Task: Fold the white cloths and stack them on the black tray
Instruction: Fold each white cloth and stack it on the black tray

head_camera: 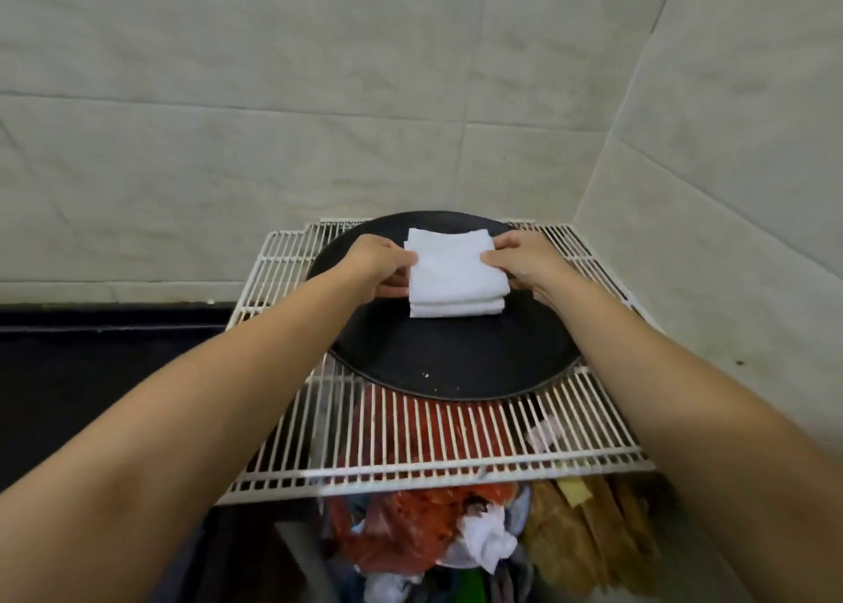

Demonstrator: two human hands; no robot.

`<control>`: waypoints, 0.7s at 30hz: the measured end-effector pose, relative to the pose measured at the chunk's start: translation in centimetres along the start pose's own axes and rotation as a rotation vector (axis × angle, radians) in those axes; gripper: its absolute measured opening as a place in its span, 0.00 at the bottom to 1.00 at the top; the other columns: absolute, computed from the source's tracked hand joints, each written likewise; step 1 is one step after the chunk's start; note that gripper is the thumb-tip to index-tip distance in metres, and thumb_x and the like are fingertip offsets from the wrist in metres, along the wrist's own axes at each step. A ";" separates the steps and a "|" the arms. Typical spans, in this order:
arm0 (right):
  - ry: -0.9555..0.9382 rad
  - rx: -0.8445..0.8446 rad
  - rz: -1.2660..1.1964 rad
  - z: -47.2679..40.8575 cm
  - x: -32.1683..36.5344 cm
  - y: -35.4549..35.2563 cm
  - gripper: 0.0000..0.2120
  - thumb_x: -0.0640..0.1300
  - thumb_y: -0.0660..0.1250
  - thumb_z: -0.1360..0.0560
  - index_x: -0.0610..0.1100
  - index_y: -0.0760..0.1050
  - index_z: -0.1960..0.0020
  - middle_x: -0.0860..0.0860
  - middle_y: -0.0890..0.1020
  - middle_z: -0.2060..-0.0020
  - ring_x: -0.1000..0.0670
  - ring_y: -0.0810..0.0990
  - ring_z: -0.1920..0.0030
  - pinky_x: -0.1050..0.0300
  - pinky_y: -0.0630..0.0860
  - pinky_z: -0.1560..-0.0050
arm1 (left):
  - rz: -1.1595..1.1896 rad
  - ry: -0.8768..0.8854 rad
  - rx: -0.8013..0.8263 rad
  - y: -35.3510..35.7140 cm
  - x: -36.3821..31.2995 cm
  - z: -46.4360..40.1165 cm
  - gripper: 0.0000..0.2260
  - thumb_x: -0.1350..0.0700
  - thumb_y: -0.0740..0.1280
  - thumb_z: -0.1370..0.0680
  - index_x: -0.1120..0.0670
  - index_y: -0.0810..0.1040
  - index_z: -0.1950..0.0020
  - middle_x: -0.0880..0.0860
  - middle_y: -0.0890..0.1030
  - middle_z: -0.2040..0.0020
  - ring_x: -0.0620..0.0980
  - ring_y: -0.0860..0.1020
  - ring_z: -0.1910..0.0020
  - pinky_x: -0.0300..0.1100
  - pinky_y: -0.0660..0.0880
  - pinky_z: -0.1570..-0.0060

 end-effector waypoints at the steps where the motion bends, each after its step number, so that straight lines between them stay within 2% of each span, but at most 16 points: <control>1: -0.017 0.009 0.044 -0.5 -0.4 0.2 0.03 0.37 0.67 0.26 0.44 0.76 0.54 0.46 0.81 0.57 0.49 0.79 0.57 0.58 0.76 0.61 | -0.029 -0.010 -0.018 0.1 0.5 -0.3 0.11 0.61 0.65 0.23 0.57 0.70 0.64 0.55 0.76 0.66 0.49 0.75 0.69 0.35 0.74 0.78; 4: -0.055 0.022 0.170 -1.0 -1.2 0.6 0.05 0.37 0.68 0.28 0.42 0.78 0.53 0.44 0.82 0.54 0.46 0.80 0.52 0.50 0.78 0.49 | -0.122 -0.016 -0.054 0.2 1.4 -1.0 0.11 0.60 0.66 0.23 0.57 0.71 0.64 0.55 0.77 0.66 0.48 0.76 0.69 0.34 0.74 0.78; 7: -0.061 0.025 0.264 -1.0 -1.5 0.7 0.06 0.39 0.68 0.28 0.41 0.78 0.51 0.43 0.83 0.51 0.44 0.81 0.50 0.46 0.78 0.44 | -0.230 0.013 -0.080 0.3 1.4 -1.3 0.11 0.58 0.67 0.23 0.57 0.71 0.65 0.54 0.76 0.68 0.47 0.74 0.71 0.37 0.73 0.75; 9: -0.075 0.013 0.319 -0.8 -1.2 0.5 0.12 0.40 0.68 0.27 0.40 0.77 0.45 0.43 0.81 0.46 0.44 0.79 0.46 0.47 0.76 0.42 | -0.279 0.034 -0.086 0.4 1.2 -1.0 0.08 0.57 0.67 0.24 0.57 0.72 0.61 0.54 0.77 0.66 0.48 0.75 0.70 0.37 0.72 0.73; 12: -0.135 -0.078 0.428 0.2 0.6 0.3 0.21 0.45 0.67 0.26 0.41 0.71 0.35 0.44 0.77 0.39 0.44 0.76 0.40 0.55 0.71 0.42 | -0.280 0.064 -0.103 -0.9 0.9 0.2 0.07 0.53 0.66 0.23 0.56 0.73 0.52 0.53 0.77 0.63 0.47 0.75 0.68 0.37 0.71 0.74; 14: -0.203 -0.115 0.482 1.3 2.6 1.1 0.21 0.47 0.67 0.25 0.42 0.70 0.34 0.44 0.76 0.39 0.43 0.75 0.40 0.55 0.70 0.44 | -0.269 0.086 -0.142 -3.4 0.8 1.8 0.08 0.52 0.66 0.22 0.56 0.72 0.51 0.52 0.76 0.62 0.47 0.75 0.69 0.36 0.70 0.76; 16: -0.289 -0.106 0.526 2.8 5.0 3.4 0.20 0.47 0.66 0.25 0.43 0.71 0.35 0.44 0.77 0.41 0.43 0.75 0.41 0.53 0.71 0.44 | -0.274 0.132 -0.201 -7.1 1.0 4.1 0.06 0.53 0.65 0.22 0.55 0.72 0.55 0.53 0.77 0.62 0.47 0.75 0.70 0.36 0.70 0.76; 18: -0.387 -0.076 0.561 4.7 7.6 7.3 0.19 0.48 0.66 0.25 0.43 0.73 0.37 0.44 0.77 0.42 0.42 0.76 0.41 0.50 0.73 0.42 | -0.284 0.171 -0.262 -11.6 1.9 7.3 0.05 0.55 0.64 0.21 0.55 0.72 0.55 0.54 0.76 0.62 0.47 0.74 0.70 0.37 0.71 0.74; 21: -0.515 0.033 0.601 8.9 11.3 16.0 0.19 0.50 0.65 0.25 0.44 0.73 0.37 0.44 0.77 0.41 0.41 0.76 0.41 0.45 0.74 0.41 | -0.326 0.180 -0.394 -20.1 4.5 13.5 0.05 0.55 0.63 0.21 0.56 0.72 0.50 0.53 0.76 0.61 0.47 0.74 0.69 0.38 0.72 0.74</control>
Point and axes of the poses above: each hand's wrist, its own z-axis away from the middle knuckle, its own y-axis out of the palm, x = y × z, the point moved 5 cm from there along -z, towards the middle knuckle
